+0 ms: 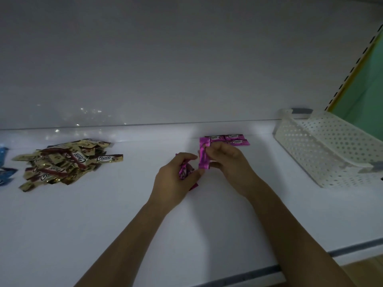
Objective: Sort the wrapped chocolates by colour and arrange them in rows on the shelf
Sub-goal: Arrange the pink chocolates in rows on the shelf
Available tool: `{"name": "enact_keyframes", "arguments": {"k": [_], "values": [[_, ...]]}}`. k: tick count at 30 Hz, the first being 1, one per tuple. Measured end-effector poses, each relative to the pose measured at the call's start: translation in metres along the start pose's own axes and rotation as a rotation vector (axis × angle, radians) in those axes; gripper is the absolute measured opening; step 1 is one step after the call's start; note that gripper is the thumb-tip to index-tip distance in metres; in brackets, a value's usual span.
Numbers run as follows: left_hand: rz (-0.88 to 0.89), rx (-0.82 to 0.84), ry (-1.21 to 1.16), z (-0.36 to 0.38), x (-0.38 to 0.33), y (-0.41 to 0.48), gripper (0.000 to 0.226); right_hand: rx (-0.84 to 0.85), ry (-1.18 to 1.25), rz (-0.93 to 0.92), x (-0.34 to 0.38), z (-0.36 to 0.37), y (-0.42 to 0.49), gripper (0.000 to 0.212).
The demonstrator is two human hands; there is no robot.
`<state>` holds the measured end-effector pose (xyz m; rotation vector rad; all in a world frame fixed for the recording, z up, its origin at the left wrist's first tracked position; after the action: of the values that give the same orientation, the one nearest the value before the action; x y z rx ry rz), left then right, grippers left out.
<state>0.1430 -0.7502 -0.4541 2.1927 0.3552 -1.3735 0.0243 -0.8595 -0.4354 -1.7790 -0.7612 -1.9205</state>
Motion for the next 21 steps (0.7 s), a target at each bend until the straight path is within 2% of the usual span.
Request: {"name": "enact_keyframes", "arguments": {"k": [2,3,5,6,7,9,11,14,17,19,21], "values": [[-0.015,-0.030,-0.033,0.000,0.001,0.000,0.028,-0.144,0.018,0.004,-0.001,-0.006,0.003,0.011],[-0.025,-0.046,-0.050,0.000,0.002,0.000,0.029,-0.264,-0.144,-0.085,0.000,-0.012,0.003,0.009],[-0.042,-0.065,-0.085,0.000,0.003,0.000,0.027,-0.460,-0.707,-0.369,0.002,-0.020,-0.001,0.009],[-0.049,-0.066,-0.097,-0.001,0.004,0.000,0.026,-0.477,-0.930,-0.470,0.001,-0.021,-0.001,0.013],[-0.051,-0.065,-0.105,0.000,0.004,0.000,0.025,-0.427,-1.078,-0.471,0.000,-0.023,0.000,0.016],[-0.057,-0.066,-0.107,0.000,0.005,0.001,0.024,-0.263,-1.260,-0.317,-0.005,-0.027,0.002,0.018],[-0.066,-0.070,-0.124,0.000,0.006,0.001,0.024,-0.207,-1.279,-0.206,-0.007,-0.032,0.002,0.025],[-0.066,-0.076,-0.125,0.000,0.006,0.001,0.024,-0.409,-1.034,-0.201,0.001,-0.037,-0.003,0.027],[-0.073,-0.052,-0.116,0.002,0.007,0.001,0.022,-0.521,-1.013,-0.201,0.006,-0.040,-0.004,0.025],[-0.082,-0.038,-0.126,0.003,0.008,0.001,0.022,-0.541,-1.015,-0.225,0.005,-0.042,-0.004,0.021],[-0.083,-0.044,-0.133,0.004,0.009,0.002,0.022,-0.481,-0.988,-0.249,0.002,-0.039,-0.004,0.019]]}}
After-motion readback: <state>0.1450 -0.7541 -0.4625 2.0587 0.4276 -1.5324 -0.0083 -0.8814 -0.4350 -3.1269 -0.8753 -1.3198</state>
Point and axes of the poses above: each hand's wrist, its own y-axis towards the middle knuckle, its own z-axis out of the palm, x = y × z, the point moved 3 cm from there along y, towards the middle knuckle, and after that the axes turned 2 degrees about -x, right-handed, at the moved point
